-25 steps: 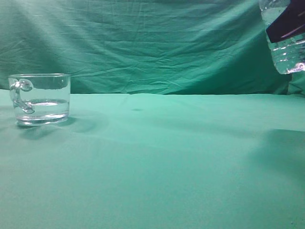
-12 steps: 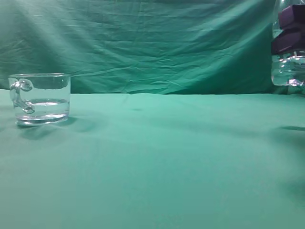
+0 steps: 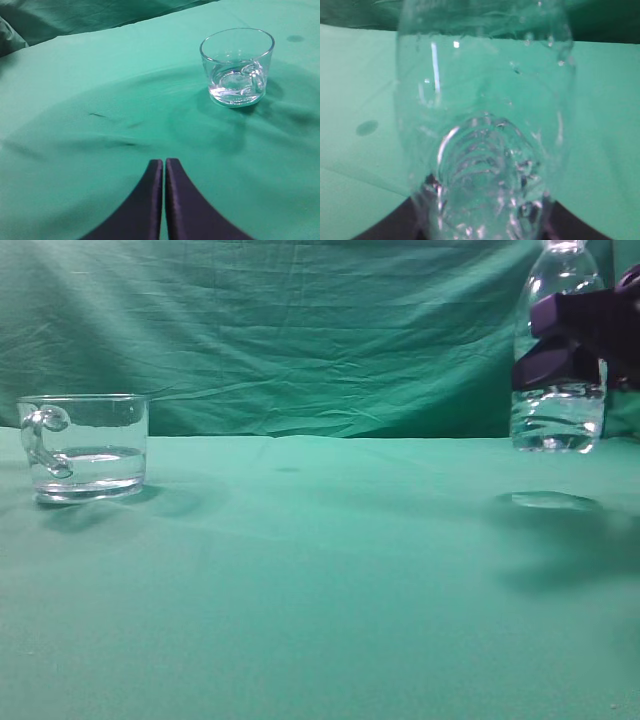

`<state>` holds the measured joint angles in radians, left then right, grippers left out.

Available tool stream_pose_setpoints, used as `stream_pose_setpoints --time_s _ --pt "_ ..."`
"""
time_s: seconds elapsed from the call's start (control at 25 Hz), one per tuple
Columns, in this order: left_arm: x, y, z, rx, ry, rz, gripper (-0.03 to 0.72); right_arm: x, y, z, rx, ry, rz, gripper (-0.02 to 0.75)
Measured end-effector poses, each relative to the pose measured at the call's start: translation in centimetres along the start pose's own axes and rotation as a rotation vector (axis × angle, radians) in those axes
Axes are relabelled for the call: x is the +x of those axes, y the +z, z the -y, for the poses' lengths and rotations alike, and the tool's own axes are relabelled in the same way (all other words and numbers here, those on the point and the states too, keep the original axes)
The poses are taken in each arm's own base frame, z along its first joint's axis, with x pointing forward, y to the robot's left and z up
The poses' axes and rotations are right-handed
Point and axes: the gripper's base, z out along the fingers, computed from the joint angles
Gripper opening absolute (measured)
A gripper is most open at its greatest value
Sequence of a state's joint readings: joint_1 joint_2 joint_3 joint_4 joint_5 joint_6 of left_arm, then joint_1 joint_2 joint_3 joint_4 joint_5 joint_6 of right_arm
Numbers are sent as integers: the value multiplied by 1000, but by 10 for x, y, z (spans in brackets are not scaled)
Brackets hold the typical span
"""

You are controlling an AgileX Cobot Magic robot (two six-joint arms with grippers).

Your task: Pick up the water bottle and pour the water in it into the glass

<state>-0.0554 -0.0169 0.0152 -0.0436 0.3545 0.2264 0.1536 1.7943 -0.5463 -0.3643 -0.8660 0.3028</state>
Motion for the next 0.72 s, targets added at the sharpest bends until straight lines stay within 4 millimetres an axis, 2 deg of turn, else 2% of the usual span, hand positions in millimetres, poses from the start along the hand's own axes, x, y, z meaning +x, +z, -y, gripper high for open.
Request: stream_pose_setpoints --time_s 0.28,0.64,0.72 --pt "0 0 0 0 0 0 0 9 27 -15 -144 -95 -43 278" --pt "0 0 0 0 0 0 0 24 36 -23 -213 -82 -17 278" --pt "0 0 0 0 0 0 0 24 36 -23 -214 -82 -13 348"
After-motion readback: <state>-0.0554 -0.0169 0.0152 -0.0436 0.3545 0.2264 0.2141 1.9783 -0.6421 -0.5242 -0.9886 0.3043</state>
